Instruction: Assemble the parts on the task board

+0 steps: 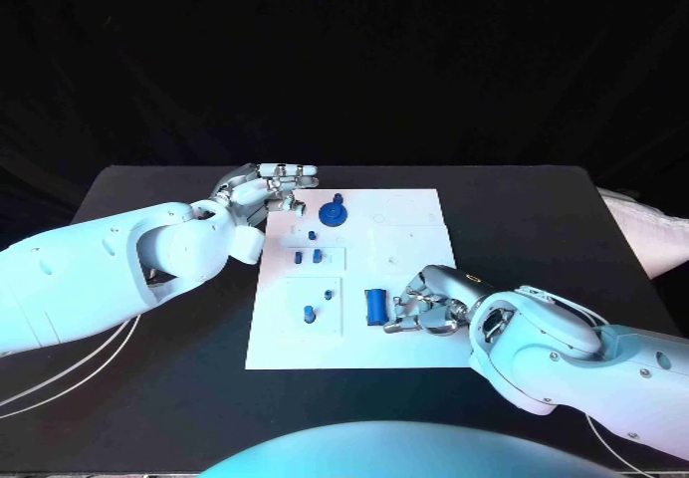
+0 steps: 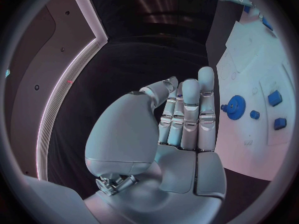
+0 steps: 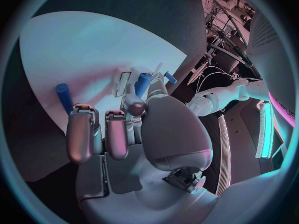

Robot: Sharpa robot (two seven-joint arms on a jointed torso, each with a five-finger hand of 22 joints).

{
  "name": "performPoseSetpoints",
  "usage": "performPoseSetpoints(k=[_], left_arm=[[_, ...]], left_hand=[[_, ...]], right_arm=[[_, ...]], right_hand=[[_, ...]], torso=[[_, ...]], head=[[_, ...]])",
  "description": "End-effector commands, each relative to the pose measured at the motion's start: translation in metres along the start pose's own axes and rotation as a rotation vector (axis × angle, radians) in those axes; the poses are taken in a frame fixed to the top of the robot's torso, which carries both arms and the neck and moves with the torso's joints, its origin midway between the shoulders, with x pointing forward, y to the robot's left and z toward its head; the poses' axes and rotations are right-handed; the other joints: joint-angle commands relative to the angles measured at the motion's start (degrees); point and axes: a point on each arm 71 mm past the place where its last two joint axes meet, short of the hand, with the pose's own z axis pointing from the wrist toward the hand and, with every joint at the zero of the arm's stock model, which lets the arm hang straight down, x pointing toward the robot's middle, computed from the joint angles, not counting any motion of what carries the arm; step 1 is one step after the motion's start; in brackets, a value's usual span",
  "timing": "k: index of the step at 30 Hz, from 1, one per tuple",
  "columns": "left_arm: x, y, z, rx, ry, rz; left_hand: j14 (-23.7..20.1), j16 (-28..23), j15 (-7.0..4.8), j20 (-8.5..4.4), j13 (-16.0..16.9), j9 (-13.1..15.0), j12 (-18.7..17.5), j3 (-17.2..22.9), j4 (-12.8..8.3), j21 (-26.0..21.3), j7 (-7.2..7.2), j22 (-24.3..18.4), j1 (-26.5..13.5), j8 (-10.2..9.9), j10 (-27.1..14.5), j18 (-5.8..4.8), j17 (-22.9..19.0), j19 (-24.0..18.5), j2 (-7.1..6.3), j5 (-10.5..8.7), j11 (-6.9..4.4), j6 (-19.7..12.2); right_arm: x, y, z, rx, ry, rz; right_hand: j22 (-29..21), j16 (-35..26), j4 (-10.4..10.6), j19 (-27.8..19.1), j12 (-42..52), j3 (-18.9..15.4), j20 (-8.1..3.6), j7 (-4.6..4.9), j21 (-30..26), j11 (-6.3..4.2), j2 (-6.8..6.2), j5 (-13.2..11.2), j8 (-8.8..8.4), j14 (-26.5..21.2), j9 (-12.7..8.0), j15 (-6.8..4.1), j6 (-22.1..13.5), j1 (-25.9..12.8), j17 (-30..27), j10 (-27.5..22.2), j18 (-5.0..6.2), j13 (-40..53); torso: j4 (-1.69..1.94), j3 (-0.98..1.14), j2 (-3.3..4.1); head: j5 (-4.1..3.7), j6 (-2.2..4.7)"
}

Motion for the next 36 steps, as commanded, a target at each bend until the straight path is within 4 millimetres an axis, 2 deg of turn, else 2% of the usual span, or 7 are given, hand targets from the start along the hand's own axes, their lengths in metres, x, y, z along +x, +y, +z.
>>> performPoseSetpoints(k=[1,9,13,16,22,31,36], left_arm=[[0.002,0.0,0.0,0.003,0.022,0.0],[0.002,-0.001,0.0,0.005,0.019,0.001],[0.002,-0.001,0.0,0.006,0.018,0.001],[0.002,-0.001,0.0,0.006,0.018,0.001],[0.003,-0.001,0.0,0.006,0.02,0.001],[0.003,0.0,0.0,0.005,0.023,0.0],[0.003,0.0,0.0,0.005,0.022,0.0]], left_hand=[[-0.4,-0.1,-0.06,-0.04,0.0,-0.1,0.2,-0.3,0.0,-0.2,0.07,0.0,0.1,0.3,-0.3,1.07,0.0,-0.2,0.68,0.16,-0.03,0.1],[-0.4,-0.1,-0.06,-0.04,0.0,-0.1,0.2,-0.3,0.0,-0.2,0.07,0.0,0.1,0.3,-0.3,1.07,0.0,-0.2,0.68,0.16,-0.03,0.1],[-0.4,-0.1,-0.06,-0.04,0.0,-0.1,0.2,-0.3,0.0,-0.2,0.07,0.0,0.1,0.3,-0.3,1.07,0.0,-0.2,0.68,0.16,-0.03,0.1],[-0.4,-0.1,-0.06,-0.04,0.0,-0.1,0.2,-0.3,0.0,-0.2,0.07,0.0,0.1,0.3,-0.3,1.07,0.0,-0.2,0.68,0.16,-0.03,0.1],[-0.4,-0.1,-0.06,-0.04,0.0,-0.1,0.2,-0.3,0.0,-0.2,0.07,0.0,0.1,0.3,-0.3,1.07,0.0,-0.2,0.68,0.16,-0.03,0.1],[-0.4,-0.1,-0.06,-0.04,0.0,-0.1,0.2,-0.3,0.0,-0.2,0.07,0.0,0.1,0.3,-0.3,1.07,0.0,-0.2,0.68,0.16,-0.03,0.1],[-0.4,-0.1,-0.06,-0.04,0.0,-0.1,0.2,-0.3,0.0,-0.2,0.07,0.0,0.1,0.3,-0.3,1.07,0.0,-0.2,0.68,0.16,-0.03,0.1]], right_arm=[[-0.003,0.0,-0.004,-0.008,-0.026,-0.006],[-0.025,-0.014,-0.013,0.011,-0.088,0.022],[-0.042,-0.026,-0.019,0.035,-0.104,-0.001],[-0.046,-0.033,-0.022,0.054,-0.104,-0.022],[-0.051,-0.051,-0.023,0.098,-0.11,-0.105],[-0.041,-0.063,-0.02,0.124,-0.068,-0.205],[-0.036,-0.064,-0.018,0.129,-0.049,-0.24]], right_hand=[[0.0,-0.3,0.4,0.0,-0.1,0.0,-0.39,-0.14,0.0,0.08,-0.29,0.3,0.03,4.4,0.1,-0.12,0.0,0.0,6.2,0.3,-0.49,0.0],[0.1,-0.3,-0.6,0.1,1.2,1.8,-0.46,0.05,0.0,0.13,2.75,6.6,-0.24,4.4,0.6,-0.11,-0.4,3.6,6.3,0.6,-0.51,1.3],[0.1,-0.2,-0.9,0.1,0.9,2.5,-0.34,0.5,0.0,0.44,4.23,10.3,-1.42,4.5,0.2,0.11,-1.6,4.9,6.4,0.4,-0.52,1.3],[0.1,-0.2,-0.9,0.0,0.6,2.7,-0.26,0.63,0.0,0.55,4.6,10.9,-1.83,4.5,0.0,0.2,-1.8,5.1,6.4,0.2,-0.52,1.2],[0.3,-0.1,-0.2,0.1,0.6,2.6,-0.12,0.62,0.1,0.61,5.27,11.3,-2.07,4.5,-0.1,0.3,-1.3,4.5,6.6,0.3,-0.55,1.2],[0.1,-0.2,0.7,0.0,0.0,1.9,-0.12,0.41,0.0,0.47,4.97,11.2,-2.09,4.4,-0.1,0.22,-0.3,3.5,6.4,0.2,-0.5,1.0],[0.1,-0.2,0.9,0.0,-0.2,1.7,-0.13,0.4,0.0,0.47,4.79,11.1,-2.15,4.4,-0.1,0.21,-0.2,3.3,6.4,0.1,-0.49,0.9]], torso=[[0.02,-0.02,0.0],[0.05,-0.04,-0.01],[-0.01,-0.13,-0.07],[-0.01,-0.14,-0.05],[-0.18,0.01,-0.02],[0.14,0.0,0.0],[0.1,-0.02,0.02]], head=[[-0.01,-0.01],[-0.05,0.14],[-0.4,0.25],[-0.57,0.37],[-1.0,0.56],[-1.34,0.65],[-1.23,0.64]])
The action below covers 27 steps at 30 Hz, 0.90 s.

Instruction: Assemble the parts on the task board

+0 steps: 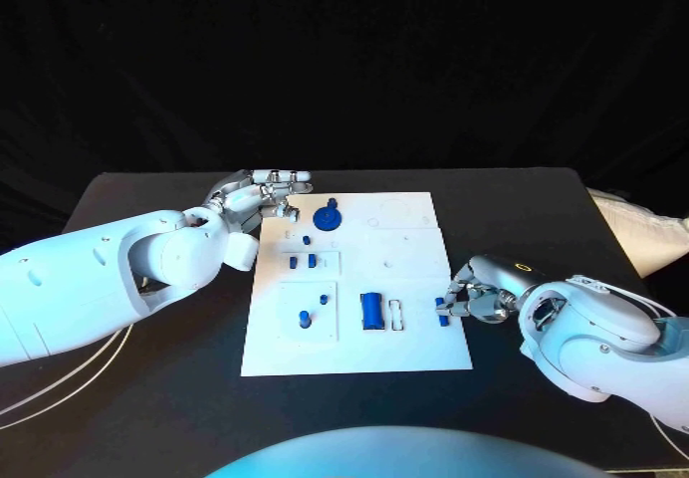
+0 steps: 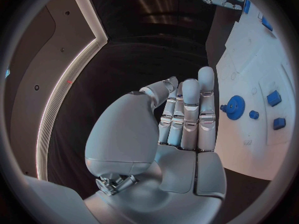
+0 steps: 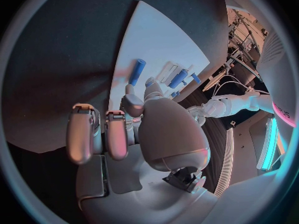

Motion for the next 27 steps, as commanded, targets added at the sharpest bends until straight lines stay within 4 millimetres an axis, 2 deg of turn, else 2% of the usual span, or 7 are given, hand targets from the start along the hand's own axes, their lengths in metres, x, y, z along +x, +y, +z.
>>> performPoseSetpoints(k=[1,8,15,22,27], left_arm=[[0.002,-0.001,0.0,0.007,0.019,-0.002],[0.002,-0.001,0.0,0.006,0.02,-0.002],[0.002,-0.001,0.0,0.005,0.02,-0.002],[0.003,0.0,0.0,0.003,0.023,-0.003],[0.003,0.0,0.001,0.002,0.024,-0.003]], left_hand=[[-0.4,-0.1,-0.06,-0.03,0.0,-0.1,0.2,-0.3,0.0,-0.2,0.08,0.0,0.1,0.3,-0.3,1.07,-0.1,-0.2,0.68,0.16,-0.04,0.1],[-0.4,-0.1,-0.06,-0.03,0.0,-0.1,0.2,-0.3,0.0,-0.2,0.08,0.0,0.1,0.3,-0.3,1.07,-0.1,-0.2,0.68,0.16,-0.04,0.1],[-0.4,-0.1,-0.06,-0.03,0.0,-0.1,0.2,-0.3,0.0,-0.2,0.08,0.0,0.1,0.3,-0.3,1.07,-0.1,-0.2,0.68,0.16,-0.04,0.1],[-0.4,-0.1,-0.06,-0.03,0.0,-0.1,0.2,-0.3,0.0,-0.2,0.08,0.0,0.1,0.3,-0.3,1.07,-0.1,-0.2,0.68,0.16,-0.04,0.1],[-0.4,-0.1,-0.06,-0.03,0.0,-0.1,0.2,-0.3,0.0,-0.2,0.08,0.0,0.1,0.3,-0.3,1.07,-0.1,-0.2,0.68,0.16,-0.04,0.1]], right_arm=[[0.004,0.0,0.002,-0.006,0.025,-0.094],[0.012,0.005,0.006,-0.017,0.046,-0.121],[0.018,0.009,0.009,-0.031,0.067,-0.181],[0.023,0.017,0.014,-0.064,0.062,-0.315],[0.028,0.022,0.016,-0.077,0.069,-0.377]], right_hand=[[-0.1,-0.2,0.3,0.0,-0.3,0.0,-0.13,0.02,0.0,0.19,0.14,0.1,-0.38,4.4,-0.1,0.2,0.5,-0.6,6.4,-0.1,-0.5,0.0],[-0.1,-0.2,0.2,0.0,-0.4,0.0,-0.14,-0.04,0.0,0.14,0.11,0.1,-0.39,4.4,0.0,0.18,0.6,-0.4,6.4,-0.2,-0.5,0.0],[0.0,-0.2,-0.9,-0.1,-0.7,0.6,-0.27,-0.18,-0.1,-0.03,0.0,-0.7,-0.66,4.4,0.0,0.02,0.9,1.8,6.4,-0.2,-0.5,-0.1],[0.4,0.0,-3.3,0.1,-1.2,3.5,-0.46,-0.32,0.1,-0.23,0.84,-7.4,-1.21,4.5,-0.1,-0.2,1.3,6.3,6.9,-0.4,-0.6,-0.1],[0.7,0.2,-5.4,0.2,-1.6,6.6,-0.6,-0.42,0.3,-0.36,1.39,-8.8,-1.54,4.5,-0.2,-0.3,1.6,9.7,7.2,-0.6,-0.65,-0.3]], torso=[[0.0,-0.01,0.02],[-0.04,0.03,0.07],[-0.03,0.0,0.03],[-0.06,0.0,-0.01],[0.06,0.01,0.0]], head=[[0.1,-0.03],[0.2,-0.09],[0.29,-0.27],[0.23,-0.3],[0.1,-0.21]])
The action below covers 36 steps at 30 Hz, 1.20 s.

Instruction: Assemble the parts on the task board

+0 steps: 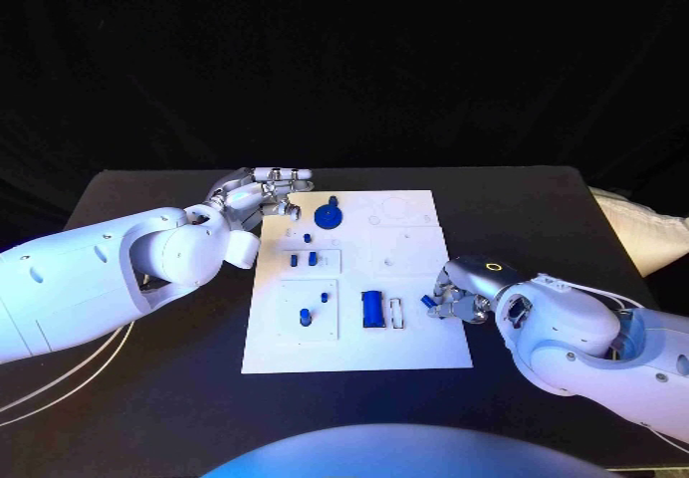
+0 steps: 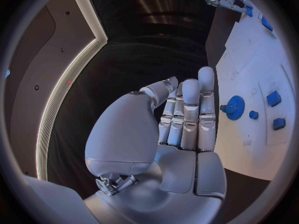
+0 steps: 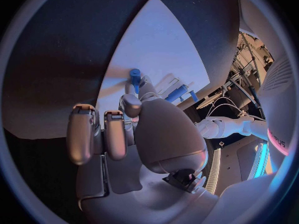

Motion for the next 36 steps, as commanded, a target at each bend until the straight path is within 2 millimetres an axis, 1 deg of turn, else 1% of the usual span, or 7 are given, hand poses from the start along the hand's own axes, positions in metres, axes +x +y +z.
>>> performPoseSetpoints(k=[1,9,17,20,27,31,36], left_arm=[[0.003,0.0,0.0,0.004,0.023,-0.003],[0.003,0.0,0.0,0.003,0.024,-0.003],[0.003,0.0,0.0,0.003,0.023,-0.004],[0.003,0.0,0.0,0.003,0.023,-0.005],[0.003,0.0,0.0,0.003,0.023,-0.005],[0.003,0.0,0.0,0.003,0.024,-0.005],[0.004,0.0,0.0,0.002,0.025,-0.006]], left_hand=[[-0.4,-0.1,-0.06,-0.04,0.0,-0.1,0.2,-0.3,0.0,-0.2,0.08,0.0,0.1,0.3,-0.3,1.07,-0.1,-0.2,0.68,0.16,-0.04,0.1],[-0.5,-0.1,-0.05,-0.03,0.0,-0.1,0.3,-0.4,-0.1,-0.2,0.09,0.0,0.1,0.4,-0.4,1.07,-0.2,-0.1,0.74,0.17,-0.02,0.1],[-0.5,-0.1,-0.05,-0.03,0.0,-0.1,0.3,-0.4,-0.1,-0.2,0.09,0.0,0.1,0.4,-0.4,1.07,-0.2,-0.1,0.74,0.17,-0.02,0.1],[-0.5,-0.1,-0.05,-0.03,0.0,-0.1,0.3,-0.4,-0.1,-0.2,0.09,0.0,0.1,0.4,-0.4,1.07,-0.2,-0.1,0.74,0.17,-0.02,0.1],[-0.6,-0.2,-0.05,-0.03,0.0,-0.1,0.4,-0.4,-0.2,-0.2,0.08,0.0,0.1,0.4,-0.4,1.07,-0.3,-0.1,0.76,0.18,-0.03,0.1],[-0.6,-0.2,-0.05,-0.03,0.0,-0.1,0.4,-0.4,-0.2,-0.2,0.08,0.0,0.1,0.4,-0.4,1.07,-0.3,-0.1,0.76,0.18,-0.03,0.1],[-0.6,-0.2,-0.05,-0.03,0.0,-0.1,0.4,-0.4,-0.2,-0.2,0.08,0.0,0.1,0.4,-0.4,1.07,-0.3,-0.1,0.76,0.18,-0.03,0.1]], right_arm=[[0.016,-0.002,0.001,0.008,0.081,-0.153],[0.02,-0.001,0.002,0.012,0.118,-0.17],[0.019,-0.003,0.003,0.033,0.105,-0.057],[0.017,-0.002,0.002,0.038,0.078,0.018],[0.007,0.004,-0.003,0.047,0.004,0.22],[0.001,0.009,-0.006,0.049,-0.01,0.325],[-0.001,0.015,-0.008,0.051,0.014,0.404]], right_hand=[[0.2,0.2,-1.1,0.0,-0.6,1.7,-0.37,-0.12,0.3,-0.36,0.7,-0.2,-0.03,4.5,0.1,-0.36,0.3,2.9,7.3,-0.2,-0.67,-0.3],[0.3,0.2,-1.6,0.0,-1.3,4.4,-0.3,0.01,0.3,-0.26,-0.5,3.5,-0.63,4.6,-0.2,-0.23,0.6,2.4,7.4,-0.3,-0.69,-0.6],[0.7,0.4,-0.1,0.1,-1.5,10.2,-0.4,-0.01,0.5,-0.42,-2.8,14.8,-1.39,4.6,-0.3,-0.31,0.9,-0.3,7.7,0.0,-0.74,-0.5],[1.0,0.5,0.5,0.3,-1.1,13.1,-0.42,-0.14,0.7,-0.45,-4.0,17.2,-1.44,4.7,-0.2,-0.36,1.2,-1.5,8.0,0.4,-0.8,-0.3],[1.5,0.8,2.8,0.5,-0.3,18.6,-0.48,-0.35,0.9,-0.57,-6.55,18.2,-1.52,4.8,0.2,-0.48,1.6,-6.4,8.5,1.4,-0.88,0.5],[1.6,0.9,3.9,0.5,0.0,19.5,-0.49,-0.33,1.0,-0.53,-7.12,18.4,-1.54,4.8,0.3,-0.47,1.8,-8.4,8.6,1.6,-0.9,0.7],[1.6,0.9,3.8,0.5,0.3,20.2,-0.54,-0.39,1.0,-0.59,-7.59,18.9,-1.57,4.8,0.4,-0.5,1.8,-8.7,8.6,1.7,-0.9,1.0]], torso=[[0.08,0.0,-0.01],[-0.01,-0.05,0.02],[0.07,-0.06,-0.02],[0.09,-0.03,0.0],[0.07,-0.01,0.02],[0.05,-0.01,0.05],[0.07,-0.03,0.06]], head=[[-0.13,0.13],[-0.1,0.17],[-0.14,0.22],[-0.17,0.17],[-0.11,0.12],[-0.08,0.17],[-0.03,0.09]])
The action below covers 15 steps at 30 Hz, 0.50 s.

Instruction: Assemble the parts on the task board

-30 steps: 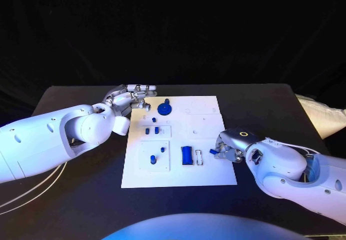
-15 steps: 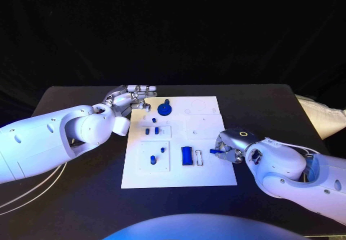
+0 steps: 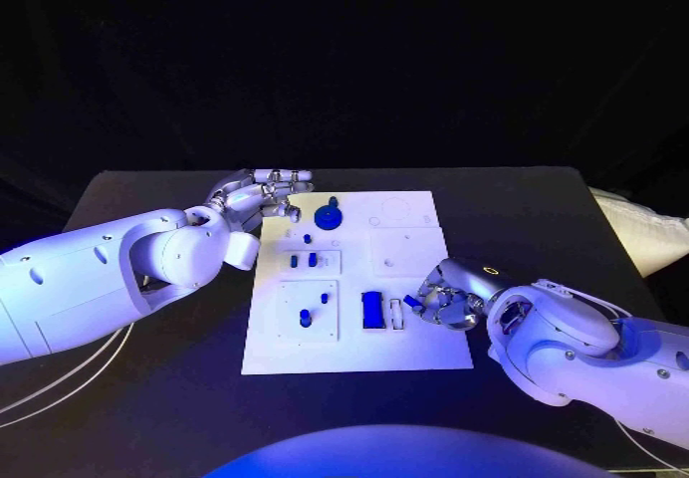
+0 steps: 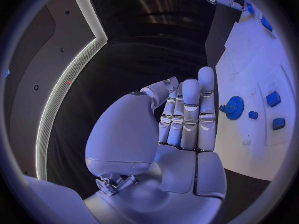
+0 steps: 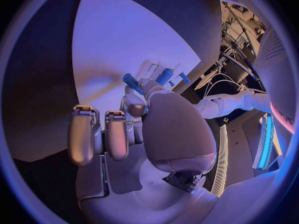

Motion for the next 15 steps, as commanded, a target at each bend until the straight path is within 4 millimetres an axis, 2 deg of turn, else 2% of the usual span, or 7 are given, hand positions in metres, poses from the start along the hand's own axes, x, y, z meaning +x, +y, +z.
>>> performPoseSetpoints(k=[1,7,15], left_arm=[[0.0031,-0.0003,0.0003,0.005,0.022,-0.005],[0.0034,-0.0003,0.0001,0.005,0.023,-0.005],[0.0037,-0.0003,-0.0001,0.004,0.024,-0.005]], left_hand=[[-0.3,-0.2,0.14,-0.03,0.0,-0.1,0.4,-0.2,0.0,-0.2,0.09,0.0,-0.1,0.4,-0.4,1.07,-0.1,-0.1,0.53,0.18,-0.03,0.1],[-0.3,-0.2,0.14,-0.03,0.0,-0.1,0.4,-0.2,0.0,-0.2,0.09,0.0,-0.1,0.4,-0.4,1.07,-0.1,-0.1,0.53,0.18,-0.03,0.1],[-0.3,-0.2,0.14,-0.03,0.0,-0.1,0.4,-0.2,0.0,-0.2,0.09,0.0,-0.1,0.4,-0.4,1.07,-0.1,-0.1,0.53,0.18,-0.03,0.1]], right_arm=[[0.0019,0.0005,-0.0009,0.041,0.022,0.135],[0.0052,0.005,0.0005,0.042,0.057,0.16],[0.0118,0.0096,0.005,0.041,0.114,0.16]], right_hand=[[0.0,0.4,0.0,0.1,0.2,0.4,-0.12,0.02,0.3,0.15,-0.18,0.3,0.13,5.0,0.0,-0.02,0.2,-0.5,8.7,0.2,-0.89,0.1],[0.3,0.6,0.2,0.2,1.0,0.9,-0.13,0.04,0.4,0.17,-0.68,1.6,0.18,5.1,0.2,0.0,0.4,-1.7,8.9,0.5,-0.94,0.7],[0.5,0.7,0.8,0.3,1.7,0.7,-0.13,0.0,0.6,0.17,-0.76,2.1,0.29,5.1,0.4,0.0,0.6,-3.4,9.1,0.9,-0.98,1.2]], torso=[[-0.05,-0.05,0.0],[-0.08,-0.05,-0.03],[-0.01,-0.11,-0.03]], head=[[0.06,-0.11],[0.11,-0.19],[0.11,-0.24]])
